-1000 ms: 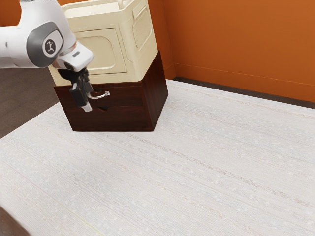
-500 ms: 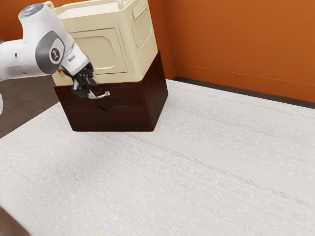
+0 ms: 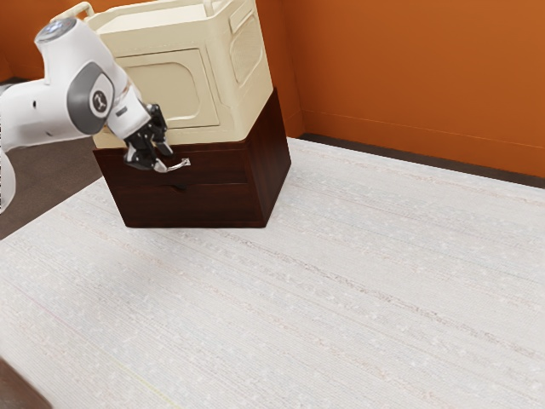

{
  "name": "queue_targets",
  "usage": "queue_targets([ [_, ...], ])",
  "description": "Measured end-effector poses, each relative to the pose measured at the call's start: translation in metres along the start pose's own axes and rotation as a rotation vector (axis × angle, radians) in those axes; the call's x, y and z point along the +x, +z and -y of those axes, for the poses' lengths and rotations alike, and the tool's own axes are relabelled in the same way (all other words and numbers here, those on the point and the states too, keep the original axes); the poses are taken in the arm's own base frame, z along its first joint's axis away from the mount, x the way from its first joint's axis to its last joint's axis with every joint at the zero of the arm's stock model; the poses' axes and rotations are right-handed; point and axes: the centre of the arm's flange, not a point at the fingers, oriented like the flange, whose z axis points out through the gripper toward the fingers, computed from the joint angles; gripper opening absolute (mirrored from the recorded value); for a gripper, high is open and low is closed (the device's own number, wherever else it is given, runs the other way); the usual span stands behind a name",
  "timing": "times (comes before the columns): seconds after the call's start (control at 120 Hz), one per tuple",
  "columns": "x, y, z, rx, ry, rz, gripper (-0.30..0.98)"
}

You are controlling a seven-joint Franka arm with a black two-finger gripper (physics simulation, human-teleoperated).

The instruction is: Pull the drawer handle with one arm to open the drawer

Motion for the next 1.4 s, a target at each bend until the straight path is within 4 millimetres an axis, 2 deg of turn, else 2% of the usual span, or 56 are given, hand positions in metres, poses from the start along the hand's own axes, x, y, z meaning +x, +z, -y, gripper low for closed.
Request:
queue_targets([
  [0.25, -0.004, 0.019, -0.003, -0.026, 0.033, -0.004, 0.17],
  [0.425, -0.004, 0.029, -0.005, -0.042, 0.048, -0.007, 0.04],
  [0.517, -0.003, 0.033, -0.013, -0.059, 0.052, -0.011, 0.00],
  [0.683, -0.006, 0.019, -0.037, -0.082, 0.052, -0.022, -0.05],
  [0.933, -0.016, -0.006, -0.084, -0.063, 0.037, -0.044, -0.09],
  [1.4, -0.014, -0.027, -0.125, -0.022, 0.061, -0.051, -0.10],
])
